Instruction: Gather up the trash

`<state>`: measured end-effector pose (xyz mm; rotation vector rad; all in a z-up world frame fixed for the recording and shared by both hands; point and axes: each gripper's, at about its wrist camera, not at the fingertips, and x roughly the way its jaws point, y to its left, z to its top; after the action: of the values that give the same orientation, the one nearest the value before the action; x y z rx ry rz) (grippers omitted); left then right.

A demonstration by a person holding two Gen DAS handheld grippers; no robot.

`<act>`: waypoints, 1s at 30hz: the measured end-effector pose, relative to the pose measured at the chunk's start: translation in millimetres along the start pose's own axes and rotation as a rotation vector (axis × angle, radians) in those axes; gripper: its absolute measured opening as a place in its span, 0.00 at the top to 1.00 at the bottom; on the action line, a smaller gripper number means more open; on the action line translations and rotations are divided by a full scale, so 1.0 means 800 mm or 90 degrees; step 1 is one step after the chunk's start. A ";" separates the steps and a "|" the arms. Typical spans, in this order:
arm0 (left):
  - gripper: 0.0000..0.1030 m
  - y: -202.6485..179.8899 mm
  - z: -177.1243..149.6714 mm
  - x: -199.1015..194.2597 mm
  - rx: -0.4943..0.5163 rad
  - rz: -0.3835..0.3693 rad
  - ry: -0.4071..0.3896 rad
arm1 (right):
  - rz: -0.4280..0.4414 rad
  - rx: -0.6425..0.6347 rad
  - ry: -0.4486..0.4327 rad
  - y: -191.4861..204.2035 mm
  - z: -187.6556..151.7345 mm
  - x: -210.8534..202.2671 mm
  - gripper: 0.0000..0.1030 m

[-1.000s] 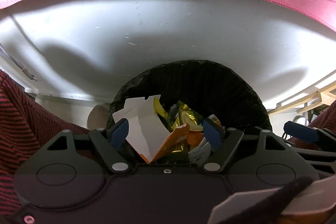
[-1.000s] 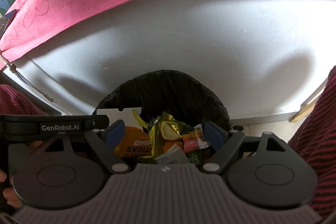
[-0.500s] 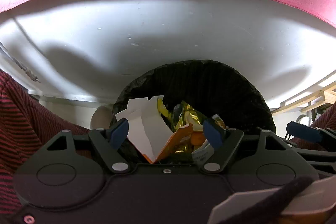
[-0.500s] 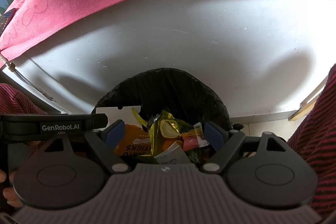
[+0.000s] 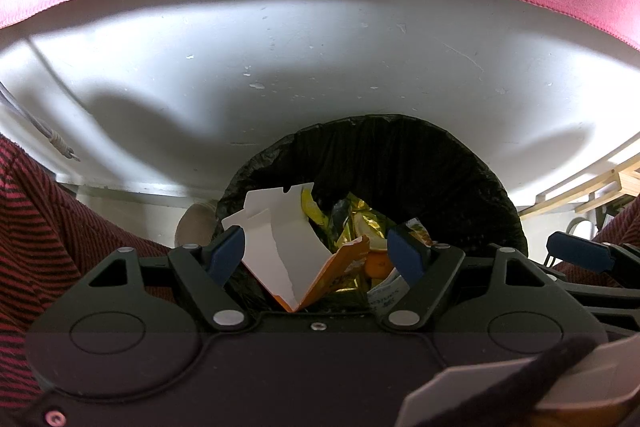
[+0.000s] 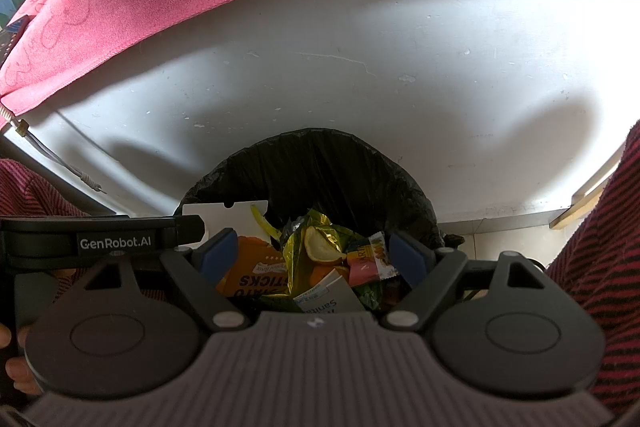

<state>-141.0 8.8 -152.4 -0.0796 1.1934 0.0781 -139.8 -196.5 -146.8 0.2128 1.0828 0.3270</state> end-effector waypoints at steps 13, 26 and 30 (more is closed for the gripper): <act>0.25 -0.002 0.000 0.000 0.001 0.003 0.003 | 0.000 0.000 0.001 0.000 -0.003 0.000 0.13; 0.25 -0.002 0.000 0.001 0.000 0.002 0.003 | -0.002 0.000 0.002 0.001 -0.004 0.000 0.13; 0.25 0.000 0.001 0.001 -0.002 0.000 0.003 | -0.001 0.001 0.002 0.001 -0.004 0.000 0.12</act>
<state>-140.1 8.8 -153.0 -0.0827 1.1972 0.0791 -143.0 -196.2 -148.0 0.2132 1.0865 0.3257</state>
